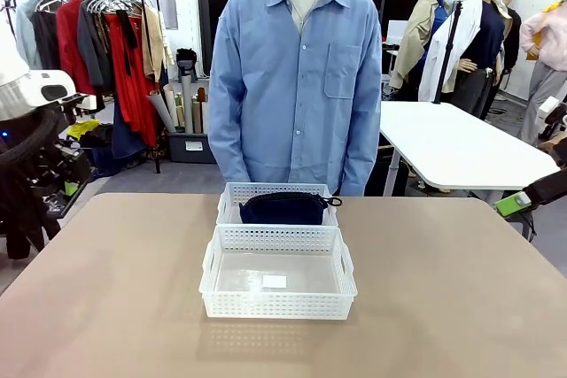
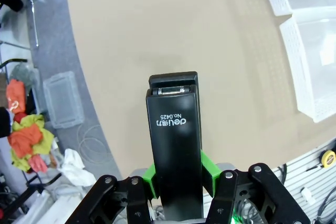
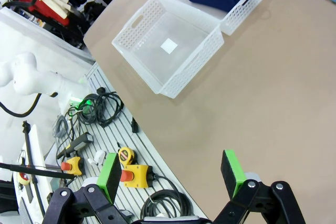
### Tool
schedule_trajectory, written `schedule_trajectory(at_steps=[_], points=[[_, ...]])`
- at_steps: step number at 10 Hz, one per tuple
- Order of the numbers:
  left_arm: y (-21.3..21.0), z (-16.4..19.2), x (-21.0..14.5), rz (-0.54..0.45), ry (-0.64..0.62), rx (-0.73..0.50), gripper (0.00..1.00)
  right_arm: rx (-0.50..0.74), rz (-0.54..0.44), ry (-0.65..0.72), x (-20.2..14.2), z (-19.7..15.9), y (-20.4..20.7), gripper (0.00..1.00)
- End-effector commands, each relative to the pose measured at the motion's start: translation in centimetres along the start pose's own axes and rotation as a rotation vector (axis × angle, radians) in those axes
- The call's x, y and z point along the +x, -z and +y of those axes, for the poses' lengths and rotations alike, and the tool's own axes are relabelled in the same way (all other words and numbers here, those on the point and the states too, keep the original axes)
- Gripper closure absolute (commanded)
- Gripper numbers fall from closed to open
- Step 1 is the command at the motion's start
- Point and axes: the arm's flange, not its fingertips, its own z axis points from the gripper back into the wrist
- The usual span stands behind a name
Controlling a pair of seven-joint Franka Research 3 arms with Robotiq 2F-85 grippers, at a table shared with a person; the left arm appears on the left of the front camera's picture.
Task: Distribute items into two baskets.
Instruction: Place the picked Stapler into the Organizing basket as instructed by the person.
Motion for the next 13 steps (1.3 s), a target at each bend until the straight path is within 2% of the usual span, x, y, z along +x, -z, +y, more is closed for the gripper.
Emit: schedule_trajectory(at_steps=[1,13], points=[[-0.39,-0.05,-0.05,-0.013,-0.003,0.007,1.00,-0.006,0.003,-0.001,0.18,0.13,0.04,0.00],[-0.39,-0.05,-0.05,-0.013,-0.003,0.007,1.00,-0.006,0.003,-0.001,0.18,0.13,0.04,0.00]])
